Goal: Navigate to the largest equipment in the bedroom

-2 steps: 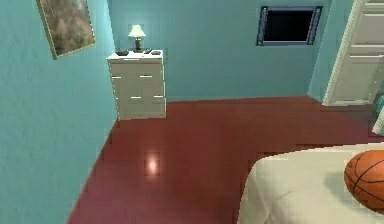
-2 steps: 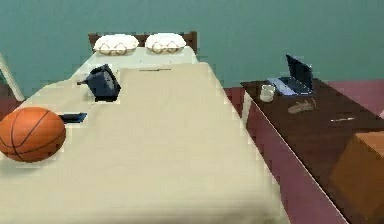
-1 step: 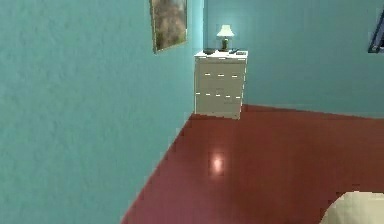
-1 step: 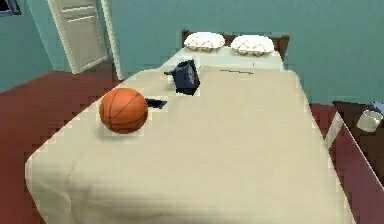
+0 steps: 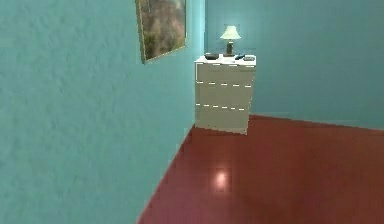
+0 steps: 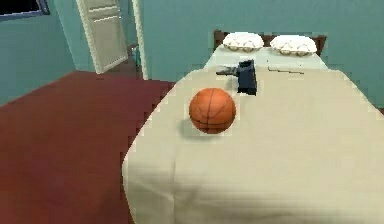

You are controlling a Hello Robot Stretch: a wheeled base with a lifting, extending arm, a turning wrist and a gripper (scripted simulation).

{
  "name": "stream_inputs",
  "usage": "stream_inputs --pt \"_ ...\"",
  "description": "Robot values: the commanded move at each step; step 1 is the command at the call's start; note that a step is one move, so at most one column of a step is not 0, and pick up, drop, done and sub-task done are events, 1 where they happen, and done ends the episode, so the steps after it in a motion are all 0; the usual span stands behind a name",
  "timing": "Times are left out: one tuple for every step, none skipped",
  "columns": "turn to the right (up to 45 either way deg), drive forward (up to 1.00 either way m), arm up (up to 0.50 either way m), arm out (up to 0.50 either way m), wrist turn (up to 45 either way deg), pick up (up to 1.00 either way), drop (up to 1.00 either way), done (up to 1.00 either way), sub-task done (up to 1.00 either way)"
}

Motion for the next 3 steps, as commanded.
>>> stream_inputs --pt "12.0 0.00 0.00 0.00 0.0 0.00 0.00 0.00 0.00" --pt "0.0 0.45 0.00 0.00 0.0 0.00 0.00 0.00 0.00" --pt "39.0 0.00 0.00 0.00 0.0 0.00 0.00 0.00 0.00"
